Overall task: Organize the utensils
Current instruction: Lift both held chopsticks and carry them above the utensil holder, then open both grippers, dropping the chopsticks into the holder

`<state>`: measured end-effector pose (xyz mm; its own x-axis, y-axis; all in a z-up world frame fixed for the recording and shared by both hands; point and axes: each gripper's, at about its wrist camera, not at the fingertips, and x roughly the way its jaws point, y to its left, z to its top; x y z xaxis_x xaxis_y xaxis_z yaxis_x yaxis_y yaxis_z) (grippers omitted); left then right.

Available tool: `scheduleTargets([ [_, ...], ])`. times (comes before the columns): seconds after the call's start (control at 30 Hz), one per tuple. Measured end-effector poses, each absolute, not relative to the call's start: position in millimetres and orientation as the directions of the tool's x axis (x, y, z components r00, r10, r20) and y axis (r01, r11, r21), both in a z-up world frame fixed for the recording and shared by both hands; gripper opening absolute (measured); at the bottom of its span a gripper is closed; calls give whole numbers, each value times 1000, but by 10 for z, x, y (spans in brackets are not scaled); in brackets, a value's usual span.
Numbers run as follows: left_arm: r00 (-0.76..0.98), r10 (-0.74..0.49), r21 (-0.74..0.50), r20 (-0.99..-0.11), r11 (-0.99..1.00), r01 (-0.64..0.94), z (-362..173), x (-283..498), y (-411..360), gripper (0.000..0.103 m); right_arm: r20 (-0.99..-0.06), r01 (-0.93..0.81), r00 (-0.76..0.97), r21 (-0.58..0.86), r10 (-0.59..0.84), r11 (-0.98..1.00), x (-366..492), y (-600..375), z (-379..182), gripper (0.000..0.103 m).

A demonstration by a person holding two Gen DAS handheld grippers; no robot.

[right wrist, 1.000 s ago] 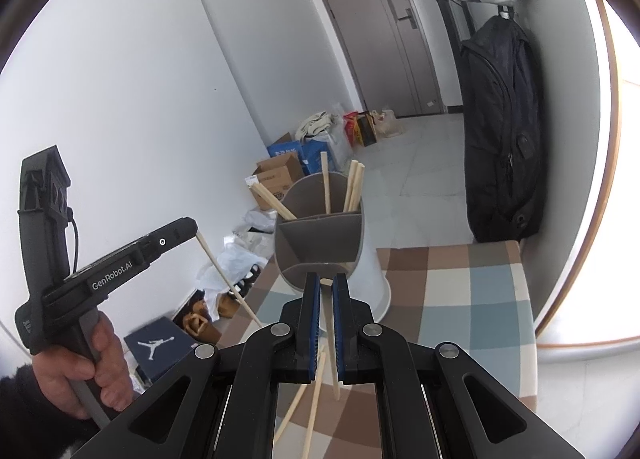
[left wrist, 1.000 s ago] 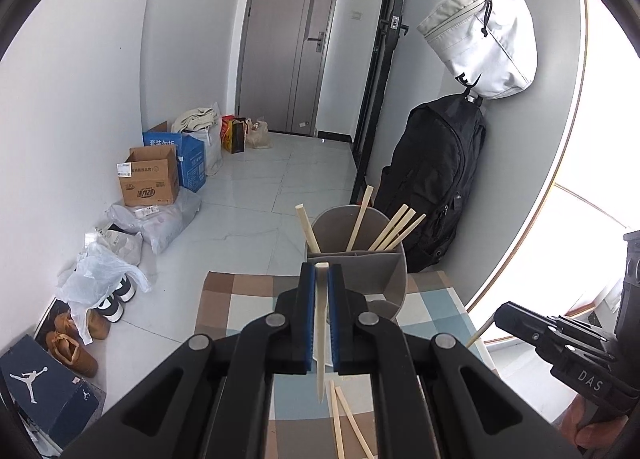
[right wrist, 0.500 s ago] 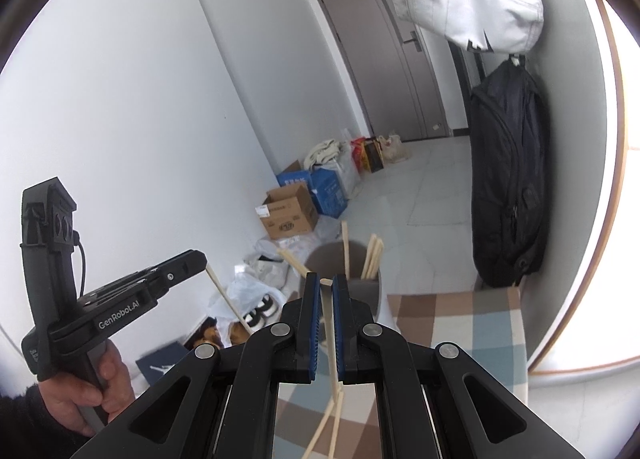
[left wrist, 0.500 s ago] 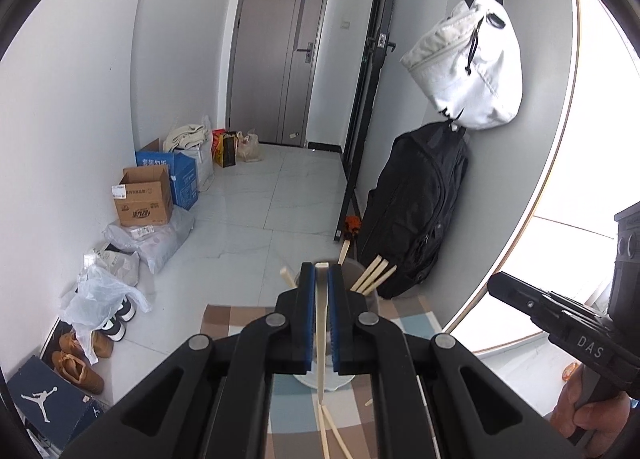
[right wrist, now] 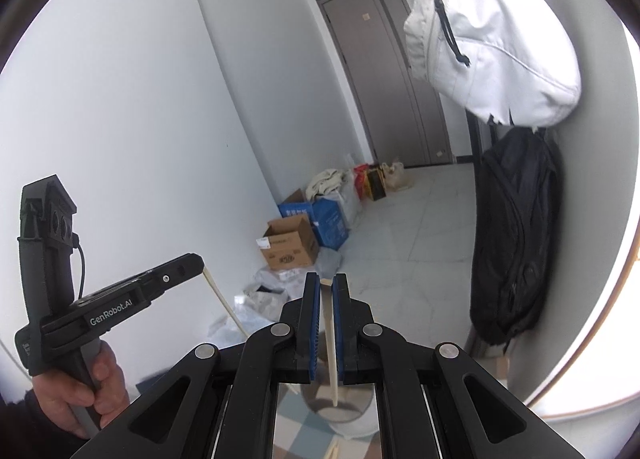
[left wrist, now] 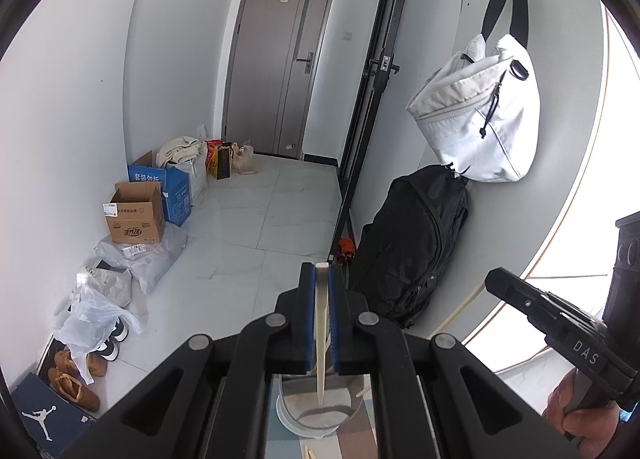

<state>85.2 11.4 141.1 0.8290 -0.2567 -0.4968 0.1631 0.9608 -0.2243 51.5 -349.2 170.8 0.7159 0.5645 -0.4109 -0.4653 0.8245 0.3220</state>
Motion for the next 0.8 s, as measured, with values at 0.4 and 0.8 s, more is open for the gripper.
scheduleTargets([
  [0.4, 819, -257, -213, -513, 963, 168, 1310, 1267, 160, 2, -417, -483, 716, 282, 560, 829, 1038, -3220, 1750, 5],
  [0.8, 766, -302, -225, -567, 952, 209, 1007, 1493, 160, 2, -475, -501, 679, 258, 560, 826, 1281, -3044, 1392, 5],
])
